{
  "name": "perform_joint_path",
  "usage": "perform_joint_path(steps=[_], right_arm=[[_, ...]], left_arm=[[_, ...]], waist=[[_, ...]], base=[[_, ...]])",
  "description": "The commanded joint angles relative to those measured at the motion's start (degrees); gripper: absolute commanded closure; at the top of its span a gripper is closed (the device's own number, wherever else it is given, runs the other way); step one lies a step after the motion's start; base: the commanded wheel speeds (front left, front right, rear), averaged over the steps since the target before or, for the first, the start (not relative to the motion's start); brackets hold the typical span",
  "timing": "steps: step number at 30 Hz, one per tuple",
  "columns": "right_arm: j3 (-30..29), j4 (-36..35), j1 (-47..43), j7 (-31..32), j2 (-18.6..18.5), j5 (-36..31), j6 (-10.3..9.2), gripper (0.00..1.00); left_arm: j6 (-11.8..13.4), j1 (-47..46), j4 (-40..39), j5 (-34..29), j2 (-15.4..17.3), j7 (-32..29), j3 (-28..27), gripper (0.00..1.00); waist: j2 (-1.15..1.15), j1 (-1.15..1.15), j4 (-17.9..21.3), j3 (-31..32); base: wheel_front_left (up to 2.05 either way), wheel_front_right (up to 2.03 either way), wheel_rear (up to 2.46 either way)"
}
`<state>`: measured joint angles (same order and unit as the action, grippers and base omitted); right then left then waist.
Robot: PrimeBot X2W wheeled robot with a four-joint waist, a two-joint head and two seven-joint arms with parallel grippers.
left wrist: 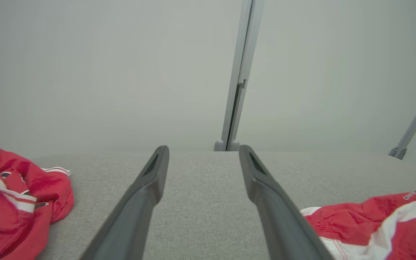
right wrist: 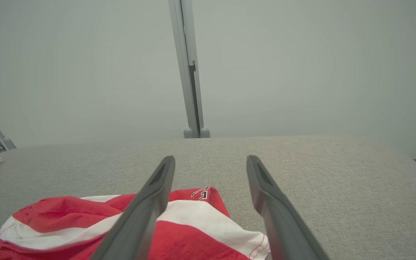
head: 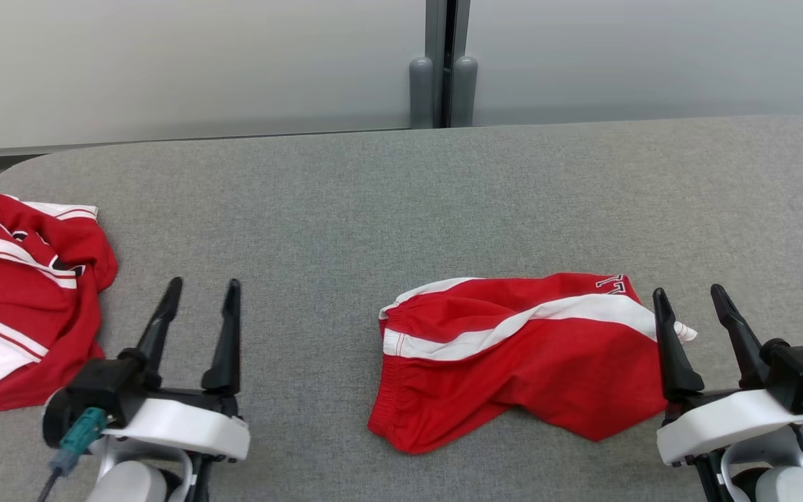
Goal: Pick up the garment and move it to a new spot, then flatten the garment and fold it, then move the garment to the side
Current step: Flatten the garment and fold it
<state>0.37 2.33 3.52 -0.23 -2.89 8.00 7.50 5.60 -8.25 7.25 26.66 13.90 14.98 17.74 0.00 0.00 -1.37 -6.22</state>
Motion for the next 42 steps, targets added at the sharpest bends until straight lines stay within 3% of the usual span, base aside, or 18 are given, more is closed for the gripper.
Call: perform_joint_path(steps=[1,8,28,34,38,42], right_arm=[[0.2,-0.4,-0.4,0.3,-0.2,-0.2,-0.02,0.0],[1.3,-1.1,-1.5,1.4,-0.7,-0.1,-0.02,0.0],[1.3,-1.3,-1.6,1.8,-0.5,0.4,-0.02,0.0],[1.7,-1.4,-0.6,1.8,-0.4,0.4,-0.02,0.0],[2.4,-1.0,0.0,1.6,-0.4,0.6,-0.02,0.0],[1.9,-0.6,0.2,1.2,-0.3,0.8,-0.02,0.0]], left_arm=[[0.2,0.7,0.0,-0.4,0.7,0.2,-1.3,0.0],[-0.2,3.8,1.8,-1.6,2.6,0.3,-5.4,0.0],[-1.0,3.0,2.4,-3.6,1.5,-0.2,-4.1,0.0],[-4.7,-1.4,1.8,-3.8,0.2,-5.5,1.3,0.0],[-8.4,-4.6,3.4,-2.0,-2.3,-11.5,5.9,0.0],[-10.3,-7.0,6.3,0.0,-4.5,-17.0,9.2,0.0]], waist=[[0.0,0.0,-0.1,0.3],[0.0,0.0,-0.1,1.6],[0.0,0.0,-0.3,1.5],[0.0,0.0,-0.1,0.1],[0.0,0.0,0.8,-0.9],[0.0,0.0,1.9,-2.0]], base=[[0.0,0.0,0.0],[0.0,0.0,0.0],[0.0,0.0,0.0],[0.0,0.0,0.0],[0.0,0.0,0.0],[0.0,0.0,0.0]])
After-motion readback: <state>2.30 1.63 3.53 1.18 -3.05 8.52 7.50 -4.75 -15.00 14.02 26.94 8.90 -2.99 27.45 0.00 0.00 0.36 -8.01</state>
